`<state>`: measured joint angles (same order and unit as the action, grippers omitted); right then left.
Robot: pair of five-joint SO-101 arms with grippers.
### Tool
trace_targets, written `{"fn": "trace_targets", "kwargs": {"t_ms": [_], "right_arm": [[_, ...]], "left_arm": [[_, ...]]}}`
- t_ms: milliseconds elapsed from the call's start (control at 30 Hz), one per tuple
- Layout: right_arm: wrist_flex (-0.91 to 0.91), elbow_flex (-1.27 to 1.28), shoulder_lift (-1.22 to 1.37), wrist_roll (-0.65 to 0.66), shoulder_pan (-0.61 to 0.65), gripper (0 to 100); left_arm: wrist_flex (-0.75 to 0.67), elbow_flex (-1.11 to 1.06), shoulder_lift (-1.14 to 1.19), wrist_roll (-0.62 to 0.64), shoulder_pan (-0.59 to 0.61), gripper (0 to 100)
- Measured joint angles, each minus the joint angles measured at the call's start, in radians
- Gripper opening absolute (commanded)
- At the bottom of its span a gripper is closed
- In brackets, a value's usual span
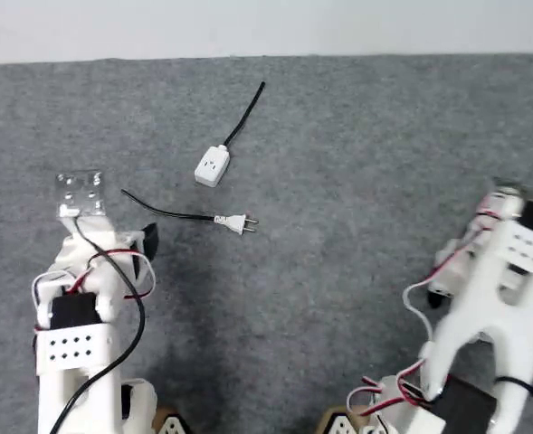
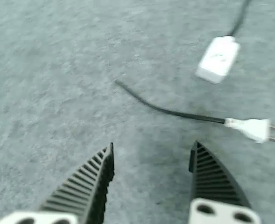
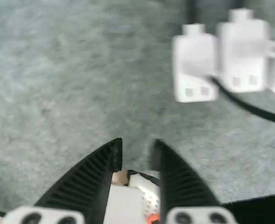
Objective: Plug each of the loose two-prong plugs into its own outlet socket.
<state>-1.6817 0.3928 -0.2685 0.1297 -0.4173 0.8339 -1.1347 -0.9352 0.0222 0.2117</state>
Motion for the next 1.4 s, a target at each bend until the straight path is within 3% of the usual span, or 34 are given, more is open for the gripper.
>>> {"fn": "trace_targets", "kwargs": {"t_ms": [200,400,833,933,1200,1400], "right_arm": [[0.264,0.209,0.006,-0.061,0.282,0.9],[0.574,0.440,0.009,-0.097,0.443,0.9],[0.657,0.470,0.072,-0.100,0.451,0.9],[0.657,0.470,0.072,-0.100,0.451,0.9],[0.657,0.470,0.072,-0.100,0.451,0.9],[0.657,0.470,0.072,-0.092,0.451,0.9]], "left_arm": [[0.034,0.141,0.040,0.002,-0.101,25],[0.146,0.411,0.322,0.002,-0.157,25],[0.144,0.873,0.968,0.000,-0.210,25],[0.144,0.941,1.057,-0.052,-0.221,25],[-0.026,0.993,1.223,-0.252,-0.230,25],[-0.170,0.993,1.318,-0.302,-0.230,25]]}}
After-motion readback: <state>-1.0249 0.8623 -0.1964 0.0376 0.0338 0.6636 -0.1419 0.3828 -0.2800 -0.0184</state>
